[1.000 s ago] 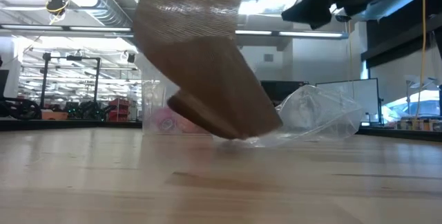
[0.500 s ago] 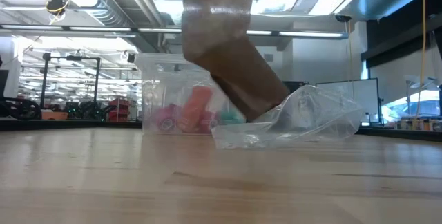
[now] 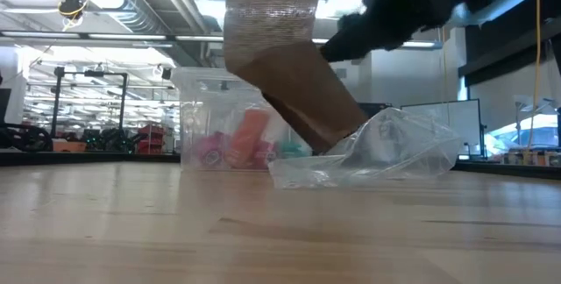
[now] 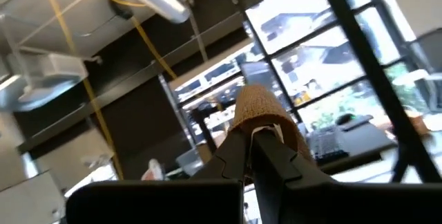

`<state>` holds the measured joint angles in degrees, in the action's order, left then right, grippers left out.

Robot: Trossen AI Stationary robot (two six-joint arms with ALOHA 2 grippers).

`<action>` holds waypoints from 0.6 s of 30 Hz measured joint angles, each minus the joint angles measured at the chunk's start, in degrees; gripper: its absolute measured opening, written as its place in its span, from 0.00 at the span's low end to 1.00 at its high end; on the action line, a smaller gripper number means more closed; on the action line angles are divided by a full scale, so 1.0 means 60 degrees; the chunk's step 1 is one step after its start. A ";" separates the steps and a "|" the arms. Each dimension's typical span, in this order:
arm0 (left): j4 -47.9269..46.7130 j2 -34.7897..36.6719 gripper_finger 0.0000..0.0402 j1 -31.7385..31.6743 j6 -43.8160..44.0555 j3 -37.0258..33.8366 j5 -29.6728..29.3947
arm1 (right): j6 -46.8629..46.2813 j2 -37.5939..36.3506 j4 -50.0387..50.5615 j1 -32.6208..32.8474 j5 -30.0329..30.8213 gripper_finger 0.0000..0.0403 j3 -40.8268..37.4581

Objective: Roll bandage
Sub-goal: Roll the brown bandage

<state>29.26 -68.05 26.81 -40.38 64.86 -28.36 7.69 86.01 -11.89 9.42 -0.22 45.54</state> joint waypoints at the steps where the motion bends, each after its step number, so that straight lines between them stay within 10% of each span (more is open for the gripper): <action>1: -0.0078 -0.0010 0.00 0.0037 -0.0052 0.0000 -0.0172 | -0.0135 0.0149 -0.0277 0.0001 -0.0330 0.67 0.0000; 18: 0.0941 0.0023 0.00 0.0519 -0.1386 -0.0004 -0.0492 | -0.1268 0.2089 -0.1032 0.0053 -0.0392 0.67 0.0000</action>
<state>34.90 -67.91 29.92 -48.70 64.84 -31.32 0.08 98.54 -18.08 9.74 -2.57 45.54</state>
